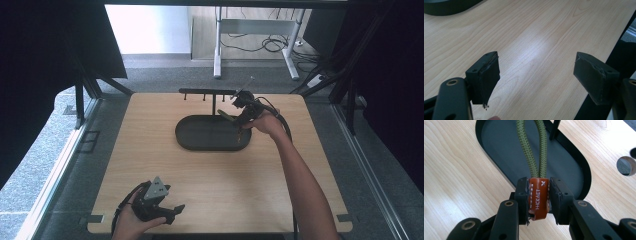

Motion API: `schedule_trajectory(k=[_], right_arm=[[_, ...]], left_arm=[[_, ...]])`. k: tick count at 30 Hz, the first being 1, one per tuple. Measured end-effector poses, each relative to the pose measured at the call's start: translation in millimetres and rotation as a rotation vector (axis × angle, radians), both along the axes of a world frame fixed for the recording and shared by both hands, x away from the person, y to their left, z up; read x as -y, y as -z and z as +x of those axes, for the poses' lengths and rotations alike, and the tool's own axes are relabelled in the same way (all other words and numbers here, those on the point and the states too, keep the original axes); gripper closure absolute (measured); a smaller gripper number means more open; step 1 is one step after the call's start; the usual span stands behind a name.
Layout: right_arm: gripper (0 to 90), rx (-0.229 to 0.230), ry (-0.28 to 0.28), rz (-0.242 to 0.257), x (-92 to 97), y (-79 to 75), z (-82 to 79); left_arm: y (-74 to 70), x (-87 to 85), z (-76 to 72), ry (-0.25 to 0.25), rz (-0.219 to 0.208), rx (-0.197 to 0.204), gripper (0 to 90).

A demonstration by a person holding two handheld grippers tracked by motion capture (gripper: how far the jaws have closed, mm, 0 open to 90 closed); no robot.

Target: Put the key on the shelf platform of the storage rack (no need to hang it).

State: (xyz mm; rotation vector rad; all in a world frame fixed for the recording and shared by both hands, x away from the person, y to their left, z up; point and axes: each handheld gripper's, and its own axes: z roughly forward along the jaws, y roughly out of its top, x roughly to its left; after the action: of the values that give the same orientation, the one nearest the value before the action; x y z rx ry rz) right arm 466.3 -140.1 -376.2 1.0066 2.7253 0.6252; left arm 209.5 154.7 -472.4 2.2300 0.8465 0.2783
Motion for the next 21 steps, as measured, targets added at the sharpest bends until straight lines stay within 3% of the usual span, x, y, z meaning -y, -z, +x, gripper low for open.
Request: schedule_trajectory(k=[21], right_arm=[[69.4, -0.012, 0.005, -0.018, -12.7, 23.9, 15.3]], left_arm=[[1.2, 2.5, -0.2, 0.014, -0.003, -0.006, 21.5]])
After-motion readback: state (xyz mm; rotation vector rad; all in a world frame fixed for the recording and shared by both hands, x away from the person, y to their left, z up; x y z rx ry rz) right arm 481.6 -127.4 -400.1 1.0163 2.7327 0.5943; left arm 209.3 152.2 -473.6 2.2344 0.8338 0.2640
